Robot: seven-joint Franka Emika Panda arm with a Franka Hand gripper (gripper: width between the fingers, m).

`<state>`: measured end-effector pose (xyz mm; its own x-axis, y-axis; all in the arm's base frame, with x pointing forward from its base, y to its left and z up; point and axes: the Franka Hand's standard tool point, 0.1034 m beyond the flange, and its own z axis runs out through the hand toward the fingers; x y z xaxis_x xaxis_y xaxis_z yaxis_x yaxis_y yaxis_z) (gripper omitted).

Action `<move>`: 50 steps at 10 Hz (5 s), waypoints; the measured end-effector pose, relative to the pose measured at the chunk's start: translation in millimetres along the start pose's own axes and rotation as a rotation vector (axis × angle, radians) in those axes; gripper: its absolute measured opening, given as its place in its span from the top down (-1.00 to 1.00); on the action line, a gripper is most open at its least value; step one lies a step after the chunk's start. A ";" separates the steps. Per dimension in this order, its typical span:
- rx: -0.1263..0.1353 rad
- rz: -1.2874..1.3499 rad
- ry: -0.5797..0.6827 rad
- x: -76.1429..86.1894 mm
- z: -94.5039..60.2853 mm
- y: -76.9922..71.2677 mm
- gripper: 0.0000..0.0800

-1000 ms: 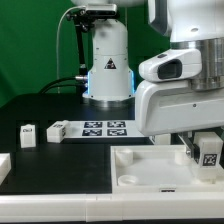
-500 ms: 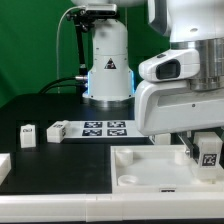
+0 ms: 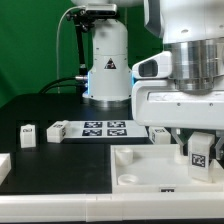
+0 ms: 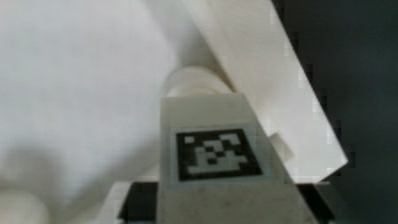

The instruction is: Assemble one leg

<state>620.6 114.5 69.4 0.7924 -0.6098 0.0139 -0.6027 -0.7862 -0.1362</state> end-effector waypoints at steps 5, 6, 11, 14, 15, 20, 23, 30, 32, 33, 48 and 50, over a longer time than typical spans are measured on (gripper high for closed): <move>0.010 0.567 -0.019 -5.1 1.8 -3.3 0.27; 0.012 0.659 -0.024 -8.7 2.3 -6.3 0.27; 0.019 0.714 -0.038 -11.8 2.5 -9.4 -0.47; 0.023 0.399 -0.032 -11.6 2.4 -9.3 -0.62; 0.023 0.265 -0.028 -11.4 2.5 -9.3 -0.62; -0.010 -0.338 -0.015 -8.9 2.8 -8.1 -0.62; -0.019 -0.654 -0.009 -3.0 3.3 -5.5 -0.62; -0.024 -0.767 -0.009 -2.1 3.3 -4.6 0.28; -0.024 -0.754 -0.009 -2.0 3.3 -4.5 0.28; -0.024 -0.713 -0.008 -1.8 3.2 -4.5 0.28; -0.002 0.647 -0.022 -4.1 5.5 -2.4 -0.30; -0.002 0.446 -0.020 -4.5 5.6 -2.8 -0.55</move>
Offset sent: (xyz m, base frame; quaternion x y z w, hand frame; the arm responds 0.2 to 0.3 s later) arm -0.0046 0.0023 0.0031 -0.0137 0.0093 0.3246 0.9457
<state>619.2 119.9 64.2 0.4565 -0.8874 -0.0648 -0.8862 -0.4469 -0.1223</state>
